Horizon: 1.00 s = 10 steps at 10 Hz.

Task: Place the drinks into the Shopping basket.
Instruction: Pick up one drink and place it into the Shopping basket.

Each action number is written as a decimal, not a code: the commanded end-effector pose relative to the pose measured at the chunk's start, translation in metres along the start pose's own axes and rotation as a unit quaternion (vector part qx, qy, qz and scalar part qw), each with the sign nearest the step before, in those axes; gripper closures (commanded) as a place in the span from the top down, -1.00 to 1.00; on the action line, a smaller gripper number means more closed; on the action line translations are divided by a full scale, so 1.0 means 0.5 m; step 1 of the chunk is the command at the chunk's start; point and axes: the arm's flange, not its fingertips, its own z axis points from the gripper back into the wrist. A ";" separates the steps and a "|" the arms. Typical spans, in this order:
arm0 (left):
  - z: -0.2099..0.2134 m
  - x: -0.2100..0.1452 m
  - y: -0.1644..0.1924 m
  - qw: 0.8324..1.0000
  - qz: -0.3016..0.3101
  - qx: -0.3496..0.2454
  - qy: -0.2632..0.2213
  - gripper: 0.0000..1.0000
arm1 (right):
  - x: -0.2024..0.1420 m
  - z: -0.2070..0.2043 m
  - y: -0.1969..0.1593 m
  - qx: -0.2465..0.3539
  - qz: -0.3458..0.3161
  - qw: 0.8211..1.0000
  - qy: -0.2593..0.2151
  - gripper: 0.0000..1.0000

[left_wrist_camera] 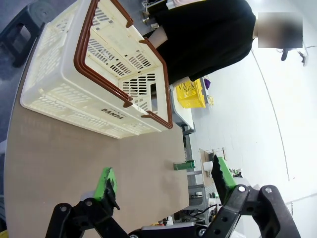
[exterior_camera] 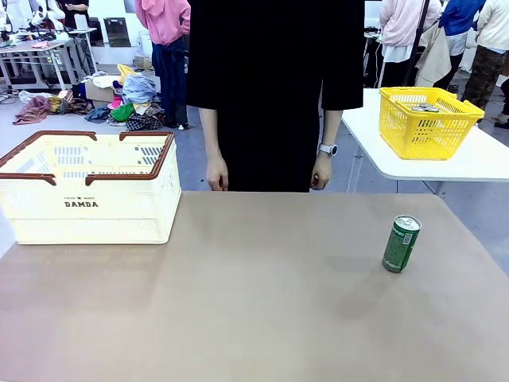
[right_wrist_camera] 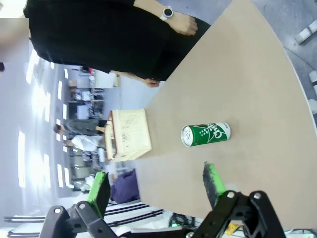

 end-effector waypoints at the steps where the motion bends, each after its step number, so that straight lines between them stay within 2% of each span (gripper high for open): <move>1: 0.001 0.003 -0.002 1.000 0.000 -0.009 -0.003 1.00 | -0.033 -0.080 0.138 -0.100 0.067 0.992 0.032 1.00; 2: 0.001 0.003 -0.002 1.000 0.000 -0.009 -0.003 1.00 | -0.058 -0.155 0.201 -0.161 0.114 0.979 0.050 1.00; 4: 0.001 0.003 -0.002 1.000 0.000 -0.009 -0.003 1.00 | -0.134 -0.327 0.294 -0.266 0.228 0.933 0.085 1.00; 6: 0.001 0.003 -0.002 1.000 0.000 -0.009 -0.003 1.00 | -0.201 -0.426 0.332 -0.327 0.315 0.886 0.097 1.00; 7: 0.001 0.003 -0.002 1.000 0.000 -0.009 -0.003 1.00 | -0.227 -0.447 0.330 -0.340 0.342 0.873 0.078 1.00; 8: 0.001 0.003 -0.002 1.000 0.000 -0.009 -0.003 1.00 | -0.210 -0.409 0.358 -0.295 0.292 0.904 0.098 1.00; 9: 0.001 0.003 -0.002 1.000 0.000 -0.009 -0.003 1.00 | -0.210 -0.409 0.358 -0.295 0.292 0.904 0.098 1.00; 10: 0.001 0.003 -0.002 1.000 0.000 -0.009 -0.003 1.00 | -0.245 -0.456 0.360 -0.319 0.334 0.880 0.106 1.00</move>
